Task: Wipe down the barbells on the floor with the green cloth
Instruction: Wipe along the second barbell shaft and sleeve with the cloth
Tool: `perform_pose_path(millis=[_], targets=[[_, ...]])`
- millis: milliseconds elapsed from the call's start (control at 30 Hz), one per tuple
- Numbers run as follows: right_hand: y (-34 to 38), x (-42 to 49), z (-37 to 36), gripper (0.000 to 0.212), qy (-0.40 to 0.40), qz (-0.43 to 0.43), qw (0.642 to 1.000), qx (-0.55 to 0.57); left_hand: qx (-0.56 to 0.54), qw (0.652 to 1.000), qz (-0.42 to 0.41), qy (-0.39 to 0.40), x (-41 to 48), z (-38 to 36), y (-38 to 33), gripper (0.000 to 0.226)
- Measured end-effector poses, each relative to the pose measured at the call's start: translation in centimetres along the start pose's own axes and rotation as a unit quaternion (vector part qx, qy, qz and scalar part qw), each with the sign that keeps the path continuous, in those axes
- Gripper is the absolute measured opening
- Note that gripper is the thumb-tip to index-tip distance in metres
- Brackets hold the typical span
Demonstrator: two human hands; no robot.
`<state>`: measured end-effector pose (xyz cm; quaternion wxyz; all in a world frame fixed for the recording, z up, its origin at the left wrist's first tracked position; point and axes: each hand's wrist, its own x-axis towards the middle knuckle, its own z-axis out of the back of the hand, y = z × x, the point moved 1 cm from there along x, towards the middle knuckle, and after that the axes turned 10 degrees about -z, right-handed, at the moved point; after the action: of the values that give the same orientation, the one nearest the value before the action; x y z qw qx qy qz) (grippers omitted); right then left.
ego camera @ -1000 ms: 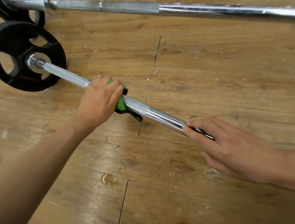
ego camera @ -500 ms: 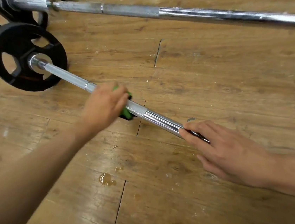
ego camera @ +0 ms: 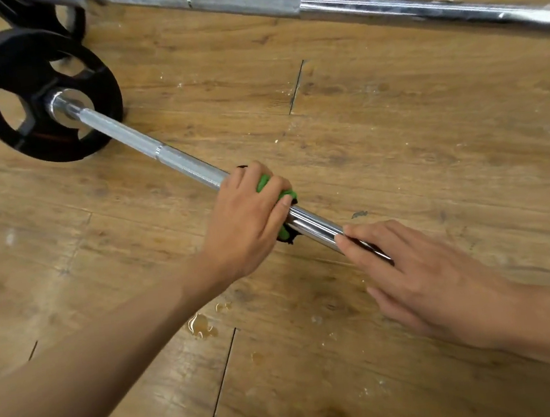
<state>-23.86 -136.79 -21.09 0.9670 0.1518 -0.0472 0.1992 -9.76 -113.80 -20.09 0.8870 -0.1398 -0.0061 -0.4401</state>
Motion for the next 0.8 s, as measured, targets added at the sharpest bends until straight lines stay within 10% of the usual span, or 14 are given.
perform_pose_path(millis=[100,400,800], targets=[[0.1,-0.1,0.0,0.065,0.003,0.003,1.0,0.001,0.035,0.996,-0.058,0.055,0.3,0.8,2.6,0.041],[-0.3,-0.1,-0.7,0.071,0.012,-0.006,1.0,0.017,0.062,0.99,0.124,0.015,1.4,2.9,9.2,0.048],[-0.6,0.0,-0.5,0.066,0.024,-0.001,1.0,0.014,0.027,0.992,-0.108,0.065,-0.5,-0.1,-1.3,0.041]])
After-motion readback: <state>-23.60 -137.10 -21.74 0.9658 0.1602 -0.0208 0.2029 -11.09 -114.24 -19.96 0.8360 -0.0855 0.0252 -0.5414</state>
